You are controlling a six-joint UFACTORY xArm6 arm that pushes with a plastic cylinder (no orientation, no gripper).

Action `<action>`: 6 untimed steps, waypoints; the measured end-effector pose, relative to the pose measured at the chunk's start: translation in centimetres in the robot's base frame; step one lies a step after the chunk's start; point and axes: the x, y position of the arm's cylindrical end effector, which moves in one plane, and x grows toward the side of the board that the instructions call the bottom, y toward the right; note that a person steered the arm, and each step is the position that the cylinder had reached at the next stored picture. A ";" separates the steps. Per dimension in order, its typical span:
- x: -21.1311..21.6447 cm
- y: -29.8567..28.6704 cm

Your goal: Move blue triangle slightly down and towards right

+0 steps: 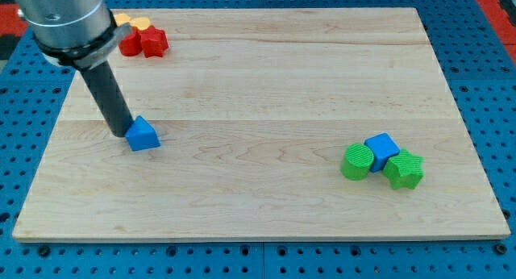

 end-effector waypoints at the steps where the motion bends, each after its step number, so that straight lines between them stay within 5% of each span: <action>1: 1.2 2.2; 6: 5.4 10.3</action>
